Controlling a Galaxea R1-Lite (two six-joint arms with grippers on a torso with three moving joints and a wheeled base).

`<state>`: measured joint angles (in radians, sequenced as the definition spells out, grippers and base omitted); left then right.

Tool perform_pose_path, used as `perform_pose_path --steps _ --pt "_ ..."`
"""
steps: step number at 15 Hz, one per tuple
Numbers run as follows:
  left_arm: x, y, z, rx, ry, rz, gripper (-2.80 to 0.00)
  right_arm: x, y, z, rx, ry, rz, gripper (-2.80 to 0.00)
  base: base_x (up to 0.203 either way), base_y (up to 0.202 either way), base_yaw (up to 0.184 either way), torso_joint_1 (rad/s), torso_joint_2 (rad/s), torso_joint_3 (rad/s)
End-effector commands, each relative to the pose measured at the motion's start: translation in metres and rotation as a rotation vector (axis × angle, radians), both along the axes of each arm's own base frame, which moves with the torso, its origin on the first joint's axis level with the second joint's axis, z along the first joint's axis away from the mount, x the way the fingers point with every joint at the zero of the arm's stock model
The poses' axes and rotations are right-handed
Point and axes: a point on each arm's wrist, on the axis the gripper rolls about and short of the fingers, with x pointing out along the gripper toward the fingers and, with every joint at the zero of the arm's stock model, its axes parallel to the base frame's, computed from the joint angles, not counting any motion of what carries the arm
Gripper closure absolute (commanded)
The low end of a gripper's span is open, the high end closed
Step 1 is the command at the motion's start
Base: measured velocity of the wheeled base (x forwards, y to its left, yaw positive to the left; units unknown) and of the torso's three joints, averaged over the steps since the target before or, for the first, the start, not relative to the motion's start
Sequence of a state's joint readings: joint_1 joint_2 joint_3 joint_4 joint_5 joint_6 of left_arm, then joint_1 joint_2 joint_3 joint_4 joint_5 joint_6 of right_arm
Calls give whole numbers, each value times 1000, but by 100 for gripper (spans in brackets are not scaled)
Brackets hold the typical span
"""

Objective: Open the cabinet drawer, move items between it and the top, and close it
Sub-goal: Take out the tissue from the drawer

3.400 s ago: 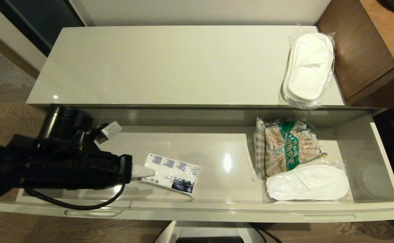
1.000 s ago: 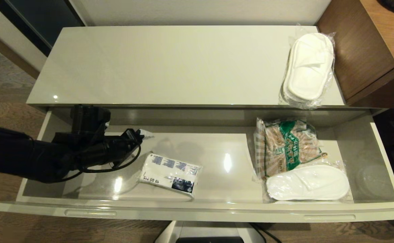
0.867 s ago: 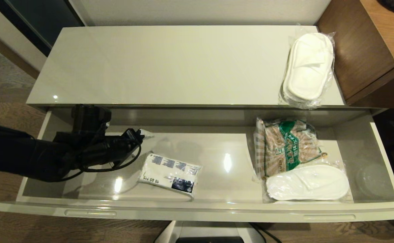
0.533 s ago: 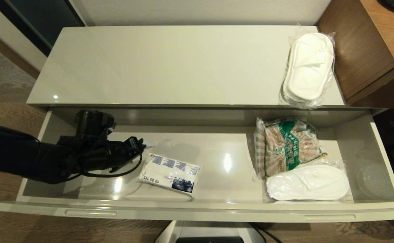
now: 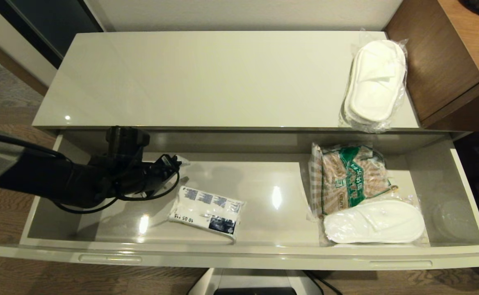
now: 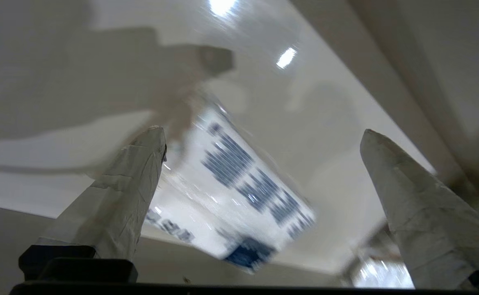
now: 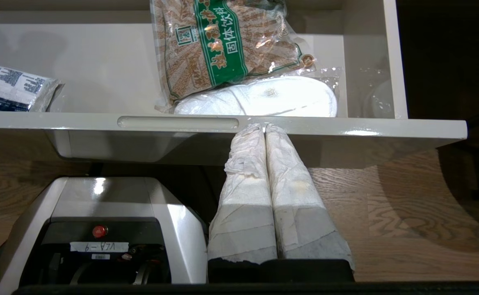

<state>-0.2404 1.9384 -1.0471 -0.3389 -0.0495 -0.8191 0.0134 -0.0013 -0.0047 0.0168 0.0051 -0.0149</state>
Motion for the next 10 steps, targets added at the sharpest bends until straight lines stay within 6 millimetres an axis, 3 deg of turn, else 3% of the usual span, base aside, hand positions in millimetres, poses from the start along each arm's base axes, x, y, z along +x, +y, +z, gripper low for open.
perform_pose_path --steps 1,5,10 --pt "11 -2 -20 31 39 51 -280 -1 0 0 0 -15 0 0 0 0 0 0 0 0" --pt "17 -2 -34 58 77 92 -280 -1 0 0 0 -15 0 0 0 0 0 0 0 0" --pt "23 -2 -26 83 125 139 -280 -1 0 0 0 -15 0 0 0 0 0 0 0 0"
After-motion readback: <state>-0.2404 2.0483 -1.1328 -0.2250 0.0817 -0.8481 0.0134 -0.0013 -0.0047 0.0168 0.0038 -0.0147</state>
